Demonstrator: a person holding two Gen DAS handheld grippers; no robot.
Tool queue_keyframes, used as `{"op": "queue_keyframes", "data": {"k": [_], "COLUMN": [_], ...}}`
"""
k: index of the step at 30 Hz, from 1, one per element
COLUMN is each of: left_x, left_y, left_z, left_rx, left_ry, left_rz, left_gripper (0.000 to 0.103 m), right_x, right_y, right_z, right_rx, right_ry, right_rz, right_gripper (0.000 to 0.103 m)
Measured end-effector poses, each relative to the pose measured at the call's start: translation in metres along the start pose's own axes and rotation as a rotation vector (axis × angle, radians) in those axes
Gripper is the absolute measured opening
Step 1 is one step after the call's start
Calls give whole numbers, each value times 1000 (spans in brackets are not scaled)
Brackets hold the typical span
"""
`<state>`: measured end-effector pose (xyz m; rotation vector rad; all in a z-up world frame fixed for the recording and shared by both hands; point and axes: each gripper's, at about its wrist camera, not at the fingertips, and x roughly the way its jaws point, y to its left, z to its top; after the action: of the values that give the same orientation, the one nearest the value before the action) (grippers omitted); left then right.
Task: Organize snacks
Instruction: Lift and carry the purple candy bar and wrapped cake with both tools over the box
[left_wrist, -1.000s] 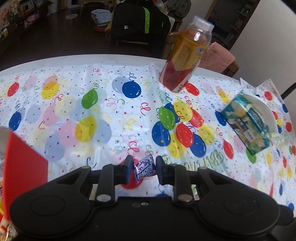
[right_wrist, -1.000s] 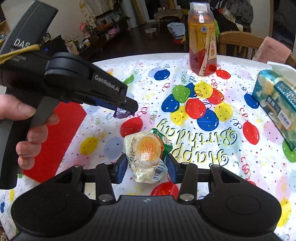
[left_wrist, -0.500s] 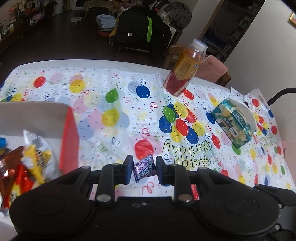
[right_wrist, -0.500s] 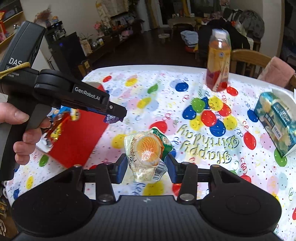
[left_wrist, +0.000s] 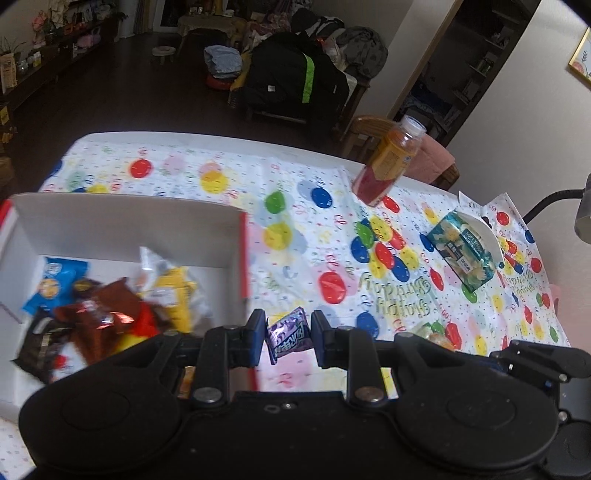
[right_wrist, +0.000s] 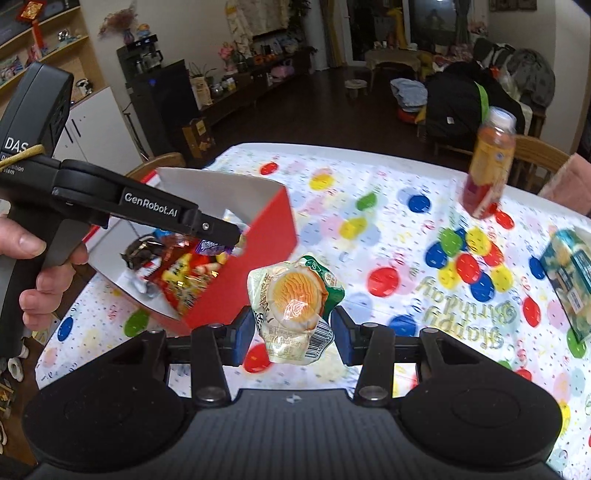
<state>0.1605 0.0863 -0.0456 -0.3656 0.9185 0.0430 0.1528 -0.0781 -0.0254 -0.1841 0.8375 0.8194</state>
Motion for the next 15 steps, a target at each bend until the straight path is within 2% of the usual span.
{"op": "queue_keyframes", "data": {"k": [15], "left_x": [-45], "left_y": [91], "left_z": [-4], "left_rx": [-33], "left_ry": [-21], "left_rz": [55], "left_gripper": [24], "right_x": [40], "right_y": [82], "right_z": [27], "right_rx": [-54], "right_ry": [5], "right_rz": [19], "right_gripper": [44]}}
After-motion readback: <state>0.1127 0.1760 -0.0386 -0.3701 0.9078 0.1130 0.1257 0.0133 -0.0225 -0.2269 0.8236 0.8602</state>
